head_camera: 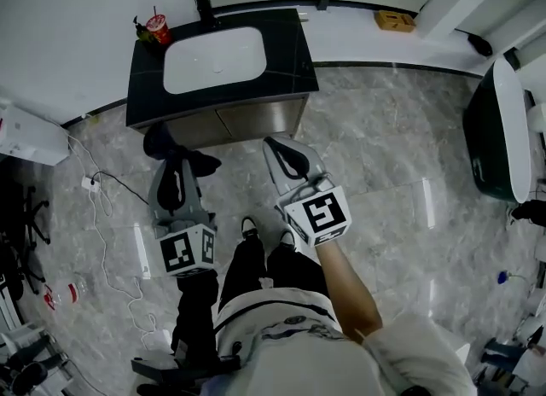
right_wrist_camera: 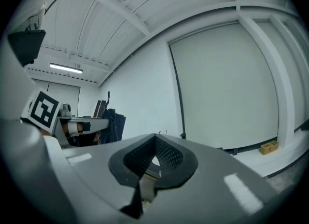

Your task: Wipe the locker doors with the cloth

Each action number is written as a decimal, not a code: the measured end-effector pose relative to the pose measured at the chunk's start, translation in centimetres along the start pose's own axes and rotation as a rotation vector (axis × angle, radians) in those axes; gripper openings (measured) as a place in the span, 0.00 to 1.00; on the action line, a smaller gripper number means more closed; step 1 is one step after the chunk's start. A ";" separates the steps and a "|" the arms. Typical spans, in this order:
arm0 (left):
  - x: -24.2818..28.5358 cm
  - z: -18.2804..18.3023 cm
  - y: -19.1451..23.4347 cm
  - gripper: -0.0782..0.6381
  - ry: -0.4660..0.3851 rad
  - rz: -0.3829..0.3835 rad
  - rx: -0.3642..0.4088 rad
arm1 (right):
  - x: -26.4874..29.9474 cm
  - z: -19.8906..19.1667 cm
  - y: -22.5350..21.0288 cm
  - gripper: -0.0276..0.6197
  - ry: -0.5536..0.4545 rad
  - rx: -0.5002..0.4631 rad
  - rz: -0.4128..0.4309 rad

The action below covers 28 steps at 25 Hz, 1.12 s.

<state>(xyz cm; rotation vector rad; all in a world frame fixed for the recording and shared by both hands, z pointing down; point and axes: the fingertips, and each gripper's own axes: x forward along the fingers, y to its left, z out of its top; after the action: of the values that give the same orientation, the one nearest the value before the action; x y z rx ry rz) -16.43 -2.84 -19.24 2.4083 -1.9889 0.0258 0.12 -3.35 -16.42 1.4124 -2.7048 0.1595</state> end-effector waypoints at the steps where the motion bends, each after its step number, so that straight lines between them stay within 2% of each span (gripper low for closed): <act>1: -0.7 0.4 -0.8 0.21 0.003 0.008 -0.004 | -0.8 0.6 0.1 0.05 -0.015 -0.007 0.004; 8: -3.6 2.6 -3.7 0.21 -0.018 0.008 0.012 | -4.4 2.8 1.0 0.05 -0.013 -0.043 0.000; 15: -3.8 4.2 -3.7 0.21 -0.043 -0.019 0.044 | -5.0 5.2 1.2 0.05 -0.059 -0.077 -0.044; 28: -3.5 5.0 -3.4 0.21 -0.058 -0.028 0.040 | -4.5 6.4 1.2 0.05 -0.068 -0.088 -0.054</act>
<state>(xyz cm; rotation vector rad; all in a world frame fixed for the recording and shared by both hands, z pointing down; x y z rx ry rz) -13.74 1.09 -24.31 2.4884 -1.9971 -0.0044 1.52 0.10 -23.42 1.4899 -2.6869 -0.0111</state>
